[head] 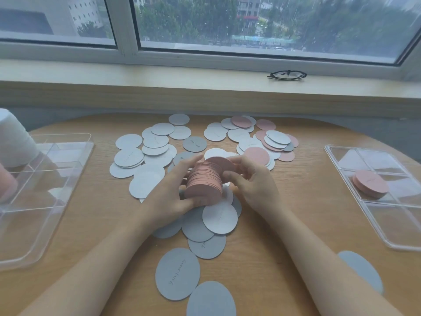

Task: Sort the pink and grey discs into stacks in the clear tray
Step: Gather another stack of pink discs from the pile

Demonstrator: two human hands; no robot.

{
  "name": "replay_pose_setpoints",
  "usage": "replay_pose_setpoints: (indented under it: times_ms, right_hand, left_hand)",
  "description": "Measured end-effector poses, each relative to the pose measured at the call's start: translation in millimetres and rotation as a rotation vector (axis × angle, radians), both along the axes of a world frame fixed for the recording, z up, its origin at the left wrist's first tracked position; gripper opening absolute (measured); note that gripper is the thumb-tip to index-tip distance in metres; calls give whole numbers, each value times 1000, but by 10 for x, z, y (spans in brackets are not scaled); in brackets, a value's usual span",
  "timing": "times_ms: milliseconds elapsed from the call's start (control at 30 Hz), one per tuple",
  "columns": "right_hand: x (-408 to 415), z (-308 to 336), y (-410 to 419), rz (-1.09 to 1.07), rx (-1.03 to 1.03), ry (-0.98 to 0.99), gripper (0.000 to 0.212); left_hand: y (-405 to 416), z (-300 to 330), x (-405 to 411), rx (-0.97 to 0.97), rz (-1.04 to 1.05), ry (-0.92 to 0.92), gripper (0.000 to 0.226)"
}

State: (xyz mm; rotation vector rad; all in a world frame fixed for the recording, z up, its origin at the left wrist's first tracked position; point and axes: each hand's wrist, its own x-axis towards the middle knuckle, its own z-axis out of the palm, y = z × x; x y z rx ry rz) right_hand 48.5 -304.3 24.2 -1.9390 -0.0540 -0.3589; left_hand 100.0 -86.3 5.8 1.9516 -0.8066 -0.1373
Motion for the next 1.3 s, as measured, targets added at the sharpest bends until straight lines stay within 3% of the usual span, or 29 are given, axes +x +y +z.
replay_pose_setpoints:
  times_ms: [100,267,367,500,667,833,900,1000,1100,1200,1300]
  right_hand:
    - [-22,3,18,47,-74,23,26]
    - [-3,-37,37,77,-291,16,46]
    - [-1,-37,16,89,-294,-2,52]
    - [-13,-17,33,211,-333,66,62]
    - [-5,-29,78,288,-378,144,77]
    - [-18,-25,147,331,-344,177,76]
    - [30,-31,74,256,-346,116,75]
    - [167,-83,-206,-45,-473,19,74]
    - [261,-151,-503,-302,-728,134,57]
    - [267,-210,-590,-341,-803,299,53]
    - [258,-207,-575,-392,-810,239,44]
  left_hand:
    - [-10,-3,1,-2,-2,-26,85]
    - [-17,0,-10,-3,27,26,76]
    - [-22,-5,-11,8,25,33,75]
    - [-4,-37,11,36,20,49,86]
    - [-39,-5,-5,185,1,-79,101]
    - [-55,14,1,237,-6,-119,102]
    - [-51,0,-12,194,8,-123,96]
    - [-17,-18,-20,81,17,-29,88]
    - [1,-23,-15,20,16,44,83]
    - [-6,-16,-17,0,18,52,80]
    - [-10,-9,-15,0,16,72,79]
